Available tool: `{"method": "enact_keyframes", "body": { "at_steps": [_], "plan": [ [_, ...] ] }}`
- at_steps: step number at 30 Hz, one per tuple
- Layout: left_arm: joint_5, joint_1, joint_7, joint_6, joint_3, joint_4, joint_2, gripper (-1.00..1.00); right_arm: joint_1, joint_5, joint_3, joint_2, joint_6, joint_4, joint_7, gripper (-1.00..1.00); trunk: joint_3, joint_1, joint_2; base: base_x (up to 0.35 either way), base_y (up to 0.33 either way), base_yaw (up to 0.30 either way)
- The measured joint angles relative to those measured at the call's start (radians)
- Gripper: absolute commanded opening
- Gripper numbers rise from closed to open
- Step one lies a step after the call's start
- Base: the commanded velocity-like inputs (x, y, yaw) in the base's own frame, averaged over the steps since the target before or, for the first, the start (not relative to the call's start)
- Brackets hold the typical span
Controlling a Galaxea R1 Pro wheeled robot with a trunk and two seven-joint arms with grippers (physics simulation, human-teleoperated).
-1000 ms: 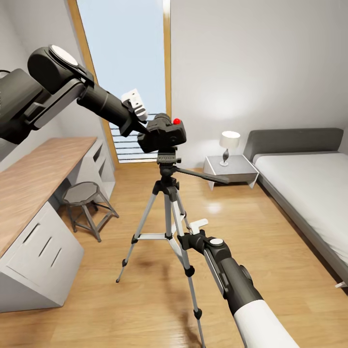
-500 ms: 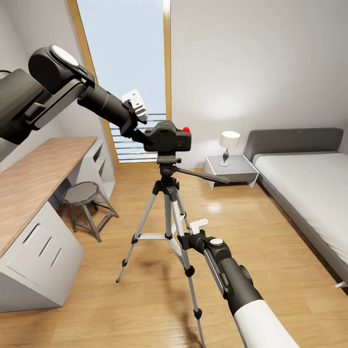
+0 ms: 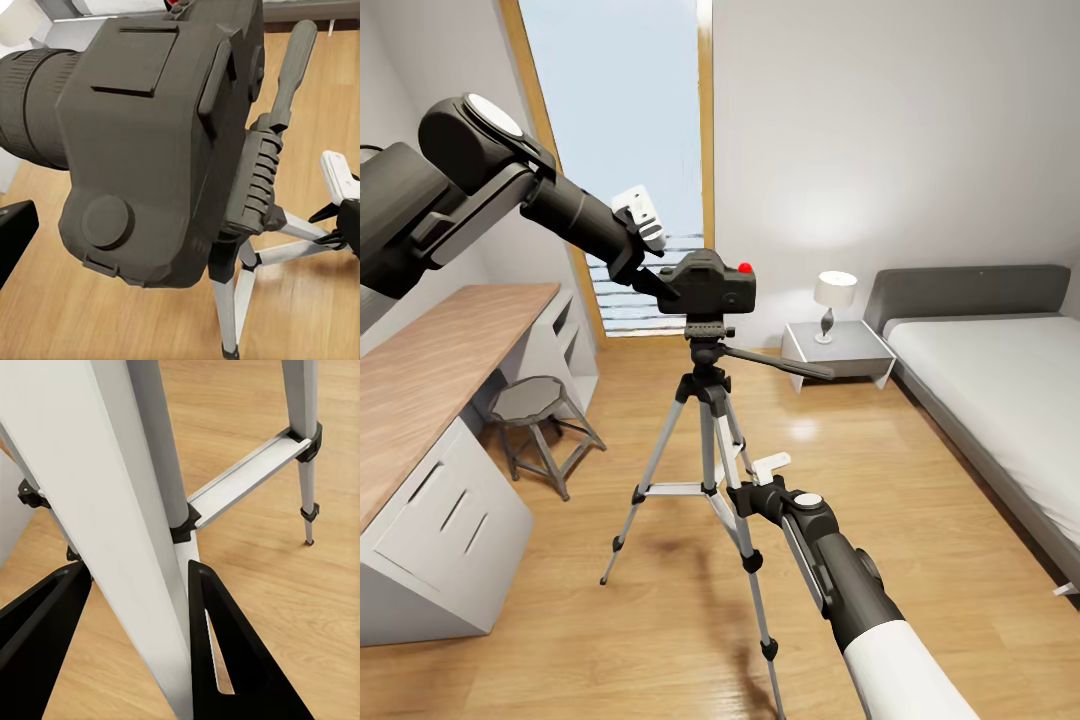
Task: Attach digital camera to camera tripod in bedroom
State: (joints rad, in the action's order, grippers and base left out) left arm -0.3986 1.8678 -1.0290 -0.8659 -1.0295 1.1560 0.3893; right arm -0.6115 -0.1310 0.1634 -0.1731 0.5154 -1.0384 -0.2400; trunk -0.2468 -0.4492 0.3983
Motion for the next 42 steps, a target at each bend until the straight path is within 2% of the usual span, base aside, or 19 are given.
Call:
{"method": "enact_keyframes", "body": {
  "at_steps": [6, 13, 18, 22, 23, 25, 28, 31, 34, 36, 40, 42],
  "plan": [
    [-0.001, 0.000, 0.000, 0.000, 0.001, -0.001, 0.003, 1.00, 0.000, 0.000, 0.000, 0.000, 0.000, 0.000, 0.000, -1.00, 0.000, 0.000, 0.000, 0.000, 0.000, 0.000],
    [-0.001, 0.000, 0.007, -0.003, 0.021, -0.017, 0.011, 1.00, 0.000, 0.000, 0.000, 0.000, 0.000, 0.000, 0.000, -1.00, 0.000, 0.000, 0.000, 0.000, 0.000, 0.000],
    [0.000, 0.000, 0.027, -0.021, 0.082, -0.077, 0.039, 1.00, 0.000, 0.000, 0.000, 0.000, 0.000, 0.000, 0.001, -1.00, 0.000, 0.000, 0.000, 0.000, 0.000, 0.000],
    [-0.002, 0.000, 0.067, -0.032, 0.132, -0.149, 0.078, 1.00, 0.000, 0.000, 0.000, 0.000, 0.000, 0.000, 0.000, -1.00, 0.000, 0.000, 0.000, 0.000, 0.000, 0.000],
    [-0.002, -0.001, 0.093, -0.038, 0.146, -0.195, 0.098, 1.00, 0.000, 0.000, 0.000, 0.000, 0.000, 0.000, 0.000, -1.00, 0.000, 0.000, 0.000, 0.000, 0.000, 0.000],
    [-0.008, -0.001, 0.114, -0.050, 0.155, -0.250, 0.117, 1.00, 0.000, 0.001, 0.000, 0.000, 0.000, 0.000, 0.000, -1.00, 0.000, 0.000, 0.000, 0.000, 0.000, 0.000],
    [-0.007, -0.009, 0.143, -0.061, 0.165, -0.357, 0.136, 1.00, 0.000, 0.001, 0.000, 0.000, 0.000, 0.000, 0.000, -1.00, 0.000, 0.000, 0.000, 0.000, 0.000, 0.000],
    [-0.009, -0.021, 0.164, -0.066, 0.168, -0.445, 0.141, 1.00, 0.000, 0.002, 0.000, 0.000, 0.000, 0.000, 0.000, -1.00, 0.000, 0.000, 0.000, 0.000, 0.000, 0.000],
    [-0.008, -0.062, 0.205, -0.067, 0.170, -0.537, 0.138, 1.00, 0.000, 0.003, 0.000, 0.000, 0.000, -0.001, 0.000, -1.00, 0.000, 0.000, 0.000, 0.000, 0.000, 0.000],
    [-0.008, -0.125, 0.268, -0.064, 0.170, -0.629, 0.128, 1.00, 0.000, 0.005, 0.000, 0.001, 0.000, -0.001, 0.001, -1.00, 0.000, 0.000, -0.001, 0.000, 0.000, 0.000],
    [-0.011, -0.225, 0.361, -0.056, 0.171, -0.727, 0.111, 1.00, 0.000, 0.006, 0.000, 0.002, 0.000, -0.001, 0.000, -1.00, 0.000, 0.000, 0.000, 0.000, 0.000, 0.000],
    [-0.014, -0.308, 0.416, -0.040, 0.171, -0.781, 0.096, 1.00, 0.000, 0.006, 0.000, 0.003, 0.000, -0.002, 0.000, -1.00, 0.000, 0.000, -0.001, 0.000, 0.000, 0.000]
  ]
}}
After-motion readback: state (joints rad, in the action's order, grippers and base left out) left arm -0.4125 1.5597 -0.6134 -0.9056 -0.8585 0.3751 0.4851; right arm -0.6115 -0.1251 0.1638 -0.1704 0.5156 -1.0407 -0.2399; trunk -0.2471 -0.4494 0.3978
